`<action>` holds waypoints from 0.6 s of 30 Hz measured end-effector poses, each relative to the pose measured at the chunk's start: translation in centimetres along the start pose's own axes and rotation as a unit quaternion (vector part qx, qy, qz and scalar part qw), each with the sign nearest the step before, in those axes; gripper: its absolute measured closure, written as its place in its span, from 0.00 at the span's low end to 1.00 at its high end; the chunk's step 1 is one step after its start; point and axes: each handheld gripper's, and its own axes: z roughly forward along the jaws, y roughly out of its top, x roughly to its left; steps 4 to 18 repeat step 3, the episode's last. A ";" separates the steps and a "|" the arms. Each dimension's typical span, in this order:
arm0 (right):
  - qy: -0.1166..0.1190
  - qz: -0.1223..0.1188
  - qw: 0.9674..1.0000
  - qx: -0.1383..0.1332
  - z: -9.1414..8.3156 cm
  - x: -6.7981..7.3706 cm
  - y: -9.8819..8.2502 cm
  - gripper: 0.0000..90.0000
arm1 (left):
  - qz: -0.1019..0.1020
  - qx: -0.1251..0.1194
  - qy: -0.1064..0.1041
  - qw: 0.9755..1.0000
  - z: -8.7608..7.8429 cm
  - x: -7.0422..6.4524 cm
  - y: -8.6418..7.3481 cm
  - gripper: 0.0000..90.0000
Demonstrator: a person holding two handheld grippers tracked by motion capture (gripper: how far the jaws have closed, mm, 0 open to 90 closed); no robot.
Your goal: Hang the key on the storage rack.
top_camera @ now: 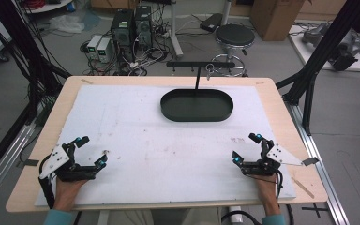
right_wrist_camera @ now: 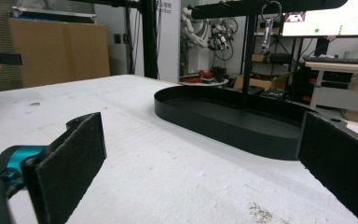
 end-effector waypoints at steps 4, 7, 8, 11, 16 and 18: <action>-0.004 0.002 1.000 0.001 0.0 0.0 0.0 0.01 | 0.003 -0.002 0.001 1.000 0.0 0.0 0.0 0.02; -0.004 0.002 1.000 0.001 0.0 0.0 0.0 0.01 | 0.003 -0.002 0.001 1.000 0.0 0.0 0.0 0.02; -0.004 0.002 1.000 0.001 0.0 0.0 0.0 0.01 | 0.003 -0.002 0.001 1.000 0.0 0.0 0.0 0.02; -0.004 0.002 1.000 0.001 0.0 0.0 0.0 0.01 | 0.003 -0.002 0.001 1.000 0.0 0.0 0.0 0.02; -0.004 0.002 1.000 0.001 0.0 0.0 0.0 0.01 | 0.003 -0.002 0.001 1.000 0.0 0.0 0.0 0.02; -0.004 0.002 1.000 0.001 0.0 0.0 0.0 0.01 | 0.003 -0.002 0.001 1.000 0.0 0.0 0.0 0.02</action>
